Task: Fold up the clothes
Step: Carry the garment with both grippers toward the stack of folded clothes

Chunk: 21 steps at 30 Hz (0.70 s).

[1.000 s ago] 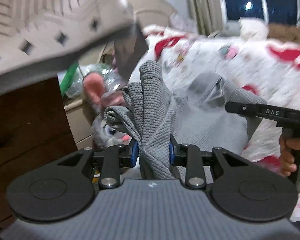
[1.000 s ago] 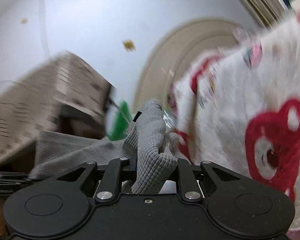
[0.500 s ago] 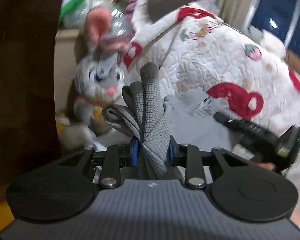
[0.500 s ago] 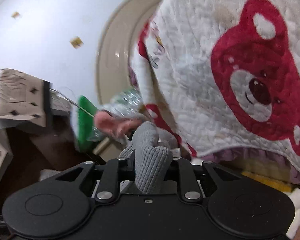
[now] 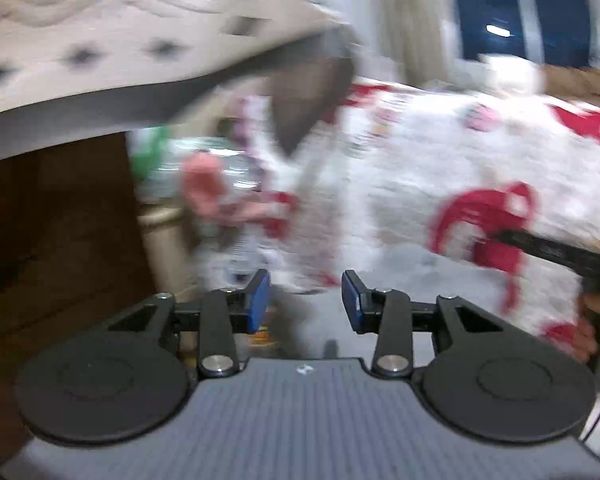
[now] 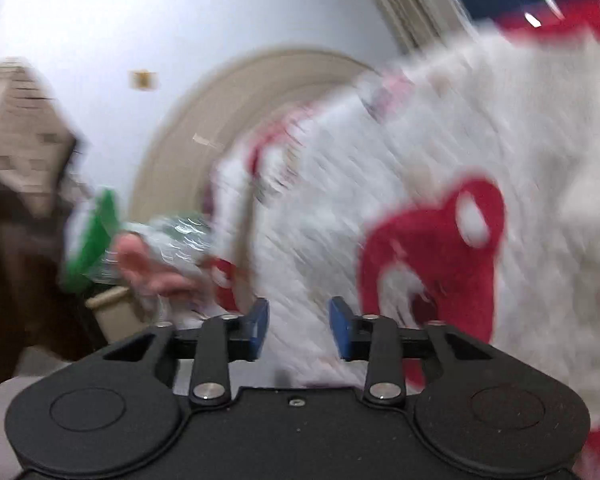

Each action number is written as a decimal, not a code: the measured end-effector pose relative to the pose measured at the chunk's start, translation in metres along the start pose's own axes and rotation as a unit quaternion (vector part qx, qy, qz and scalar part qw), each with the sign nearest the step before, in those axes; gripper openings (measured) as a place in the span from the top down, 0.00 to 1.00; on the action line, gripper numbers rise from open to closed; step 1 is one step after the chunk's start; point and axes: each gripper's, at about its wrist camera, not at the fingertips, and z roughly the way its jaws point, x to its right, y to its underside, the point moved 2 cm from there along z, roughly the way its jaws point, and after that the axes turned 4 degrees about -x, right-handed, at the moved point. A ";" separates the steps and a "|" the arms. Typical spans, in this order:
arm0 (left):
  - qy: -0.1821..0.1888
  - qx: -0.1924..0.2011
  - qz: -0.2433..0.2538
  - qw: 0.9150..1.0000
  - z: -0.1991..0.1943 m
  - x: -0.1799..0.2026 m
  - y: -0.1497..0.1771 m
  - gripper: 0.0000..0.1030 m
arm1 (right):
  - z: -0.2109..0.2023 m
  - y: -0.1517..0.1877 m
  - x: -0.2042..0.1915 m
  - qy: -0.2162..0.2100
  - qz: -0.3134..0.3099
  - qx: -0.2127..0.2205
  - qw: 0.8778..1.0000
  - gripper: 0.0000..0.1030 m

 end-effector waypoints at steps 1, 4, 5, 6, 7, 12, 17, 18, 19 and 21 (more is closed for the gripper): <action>0.012 -0.021 0.009 1.000 0.011 0.004 0.000 0.74 | -0.005 0.000 -0.008 -0.017 -0.024 0.002 1.000 0.64; -0.003 -0.068 0.043 0.997 0.047 0.013 0.012 0.77 | -0.003 0.010 -0.036 -0.042 -0.121 -0.022 0.991 0.65; -0.026 -0.083 0.051 0.995 0.058 0.014 0.020 0.78 | 0.004 0.016 -0.040 -0.037 -0.141 -0.039 0.989 0.65; -0.038 -0.096 0.057 0.993 0.070 0.013 0.030 0.78 | 0.012 0.022 -0.039 -0.032 -0.148 -0.055 0.987 0.65; -0.040 -0.105 0.049 0.992 0.077 0.009 0.038 0.78 | 0.020 0.029 -0.034 -0.027 -0.145 -0.072 0.987 0.65; -0.033 -0.117 -0.024 0.992 0.077 -0.010 0.059 0.78 | 0.044 0.051 -0.015 -0.050 -0.114 -0.082 0.989 0.65; -0.037 -0.101 -0.061 0.992 0.066 -0.016 0.074 0.76 | 0.046 0.055 -0.014 -0.062 -0.086 -0.082 0.991 0.65; -0.038 -0.098 -0.066 0.992 0.065 -0.017 0.075 0.76 | 0.047 0.056 -0.013 -0.063 -0.083 -0.084 0.991 0.65; -0.039 -0.096 -0.069 0.992 0.067 -0.017 0.074 0.76 | 0.046 0.057 -0.012 -0.063 -0.082 -0.085 0.991 0.65; -0.037 -0.091 -0.078 0.992 0.066 -0.018 0.072 0.75 | 0.046 0.058 -0.011 -0.063 -0.076 -0.089 0.991 0.65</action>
